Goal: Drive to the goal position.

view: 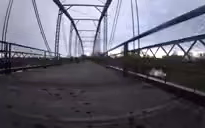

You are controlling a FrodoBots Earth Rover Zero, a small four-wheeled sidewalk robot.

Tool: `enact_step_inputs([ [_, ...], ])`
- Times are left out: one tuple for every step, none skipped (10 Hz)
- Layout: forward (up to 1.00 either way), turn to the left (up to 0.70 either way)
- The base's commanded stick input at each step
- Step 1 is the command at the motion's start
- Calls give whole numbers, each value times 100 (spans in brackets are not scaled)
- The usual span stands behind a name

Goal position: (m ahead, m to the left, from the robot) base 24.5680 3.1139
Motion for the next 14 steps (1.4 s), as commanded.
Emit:
enact_step_inputs([
  [100, 0],
  [100, 0],
  [100, 0],
  [100, 0],
  [100, 0],
  [100, 0],
  [100, 0],
  [100, 0],
  [100, 0],
  [100, 0],
  [100, 0],
  [100, 0],
  [100, 0],
  [100, 0],
])
